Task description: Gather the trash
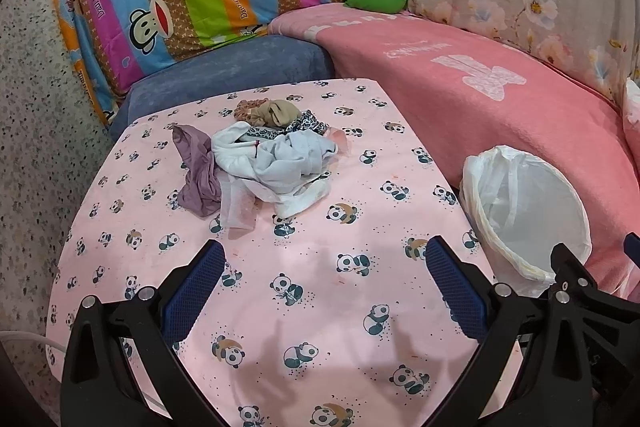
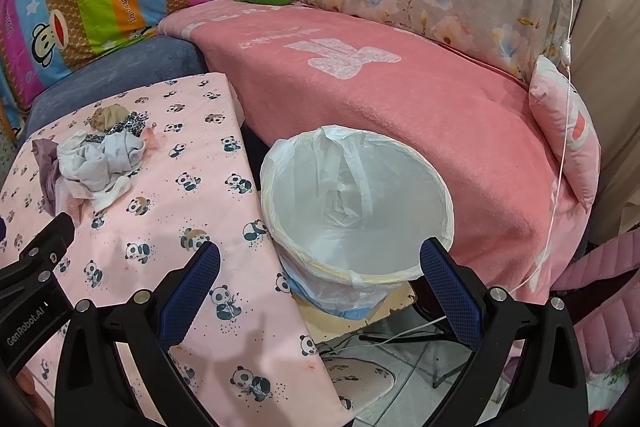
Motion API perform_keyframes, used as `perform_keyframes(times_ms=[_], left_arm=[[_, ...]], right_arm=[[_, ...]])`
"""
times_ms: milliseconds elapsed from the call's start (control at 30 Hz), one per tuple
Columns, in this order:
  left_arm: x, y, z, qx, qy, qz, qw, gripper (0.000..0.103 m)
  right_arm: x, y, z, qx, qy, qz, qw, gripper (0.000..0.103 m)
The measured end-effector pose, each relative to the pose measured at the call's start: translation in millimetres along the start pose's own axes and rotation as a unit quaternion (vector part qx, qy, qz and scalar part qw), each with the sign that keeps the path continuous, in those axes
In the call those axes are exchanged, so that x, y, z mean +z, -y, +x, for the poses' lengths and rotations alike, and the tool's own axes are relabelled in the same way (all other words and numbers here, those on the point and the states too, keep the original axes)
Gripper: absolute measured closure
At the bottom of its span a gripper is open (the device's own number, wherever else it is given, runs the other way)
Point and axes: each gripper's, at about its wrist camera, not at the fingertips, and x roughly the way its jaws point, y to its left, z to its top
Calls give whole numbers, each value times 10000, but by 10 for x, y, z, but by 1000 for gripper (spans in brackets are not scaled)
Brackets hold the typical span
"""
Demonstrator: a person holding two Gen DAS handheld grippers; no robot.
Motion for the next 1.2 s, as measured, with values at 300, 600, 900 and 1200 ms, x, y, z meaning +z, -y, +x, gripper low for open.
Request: perform_keyframes(times_ms=[300,600,900,1200], left_arm=[[31,-241,101,51,0,-73,10000,7],[193,-758,297,297,37,-386,9988,7],[432,-1440,634,430,71,-901,9950,7],[643,-1793,1000,277,12,-1185,9926,7]], right_arm=[[52,-179,-8,50,52,-18,10000,5],[225,-534,24,240,119,-88,9996,5],[470,-1141,138,763,158,-411,9961,5],[670,-1904,442,1543,-68,-604,9861,11]])
